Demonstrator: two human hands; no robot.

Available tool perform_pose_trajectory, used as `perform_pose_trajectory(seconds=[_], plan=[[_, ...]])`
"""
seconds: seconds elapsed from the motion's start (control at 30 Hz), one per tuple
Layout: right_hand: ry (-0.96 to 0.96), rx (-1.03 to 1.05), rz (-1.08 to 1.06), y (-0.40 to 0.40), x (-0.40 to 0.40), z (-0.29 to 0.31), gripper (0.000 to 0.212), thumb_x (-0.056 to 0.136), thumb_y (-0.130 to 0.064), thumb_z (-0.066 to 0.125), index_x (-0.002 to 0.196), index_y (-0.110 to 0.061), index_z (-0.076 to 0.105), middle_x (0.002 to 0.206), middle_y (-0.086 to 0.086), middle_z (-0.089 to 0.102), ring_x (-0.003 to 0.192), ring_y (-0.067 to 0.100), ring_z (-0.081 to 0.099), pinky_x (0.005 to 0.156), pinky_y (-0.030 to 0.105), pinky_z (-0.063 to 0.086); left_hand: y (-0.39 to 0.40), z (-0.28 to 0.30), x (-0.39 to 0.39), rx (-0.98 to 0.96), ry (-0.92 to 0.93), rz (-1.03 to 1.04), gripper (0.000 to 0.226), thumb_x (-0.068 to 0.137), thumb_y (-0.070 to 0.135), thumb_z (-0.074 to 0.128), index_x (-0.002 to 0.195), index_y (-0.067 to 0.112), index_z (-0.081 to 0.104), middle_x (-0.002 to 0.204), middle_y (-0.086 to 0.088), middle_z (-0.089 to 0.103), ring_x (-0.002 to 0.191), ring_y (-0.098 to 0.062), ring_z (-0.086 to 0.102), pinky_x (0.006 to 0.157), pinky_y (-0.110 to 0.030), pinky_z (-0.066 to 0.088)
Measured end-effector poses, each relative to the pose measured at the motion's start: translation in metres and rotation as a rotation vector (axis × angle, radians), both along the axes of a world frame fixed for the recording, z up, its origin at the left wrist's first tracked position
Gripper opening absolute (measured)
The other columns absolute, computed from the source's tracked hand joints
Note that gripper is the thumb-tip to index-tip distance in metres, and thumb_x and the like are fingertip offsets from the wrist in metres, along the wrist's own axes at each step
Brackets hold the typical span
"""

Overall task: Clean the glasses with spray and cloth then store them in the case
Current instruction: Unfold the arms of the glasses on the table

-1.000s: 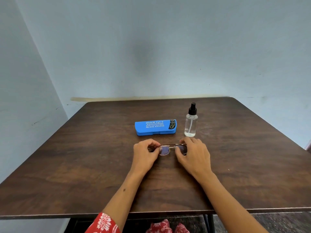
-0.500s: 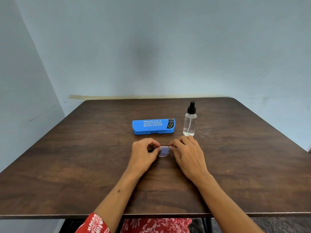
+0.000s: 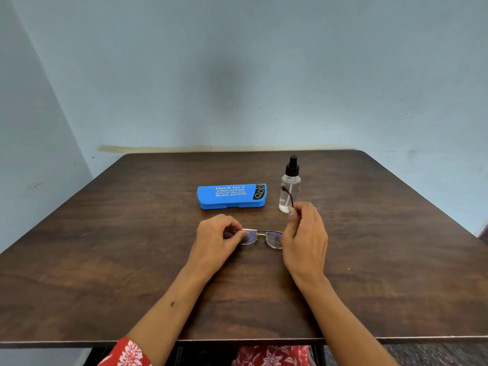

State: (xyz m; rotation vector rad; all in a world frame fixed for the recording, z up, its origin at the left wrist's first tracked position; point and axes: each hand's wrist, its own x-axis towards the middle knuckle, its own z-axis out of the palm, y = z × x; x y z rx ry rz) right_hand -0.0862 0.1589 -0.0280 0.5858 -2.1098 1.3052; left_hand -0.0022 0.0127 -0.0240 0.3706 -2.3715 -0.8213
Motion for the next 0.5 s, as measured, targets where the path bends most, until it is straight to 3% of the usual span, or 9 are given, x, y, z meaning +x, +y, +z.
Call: perform_pose_trajectory(seconds=[0.13, 0.3, 0.5], plan=[[-0.093, -0.104, 0.007, 0.0014, -0.0029, -0.0002, 0.011, 0.095, -0.011, 0.048, 0.101, -0.009, 0.057, 0.085, 0.0, 0.06, 0.073, 0.016, 0.054, 0.063, 0.018, 0.03, 0.0007, -0.0009, -0.001, -0.158, 0.013, -0.007, 0.01, 0.078, 0.021, 0.074, 0.086, 0.016, 0.071, 0.088, 0.004, 0.063, 0.081, -0.009, 0.058, 0.073, -0.03, 0.052], [-0.134, -0.18, -0.003, 0.0028, -0.0032, 0.0009, 0.012, 0.095, -0.011, 0.049, 0.103, -0.011, 0.057, 0.089, -0.001, 0.063, 0.073, 0.014, 0.056, 0.066, 0.022, 0.038, 0.0053, -0.0018, 0.0003, -0.326, 0.033, -0.036, 0.012, 0.083, 0.013, 0.068, 0.094, 0.013, 0.073, 0.092, -0.002, 0.065, 0.086, -0.015, 0.057, 0.073, -0.031, 0.051], [-0.215, -0.384, 0.066, 0.005, -0.0026, 0.0067, 0.01, 0.091, -0.012, 0.056, 0.095, -0.017, 0.064, 0.077, -0.011, 0.062, 0.064, 0.007, 0.056, 0.06, 0.024, 0.048, 0.0067, -0.0014, -0.0011, -0.413, 0.036, -0.043, 0.011, 0.077, 0.005, 0.072, 0.088, 0.007, 0.073, 0.089, -0.008, 0.063, 0.077, -0.018, 0.06, 0.061, -0.032, 0.054]])
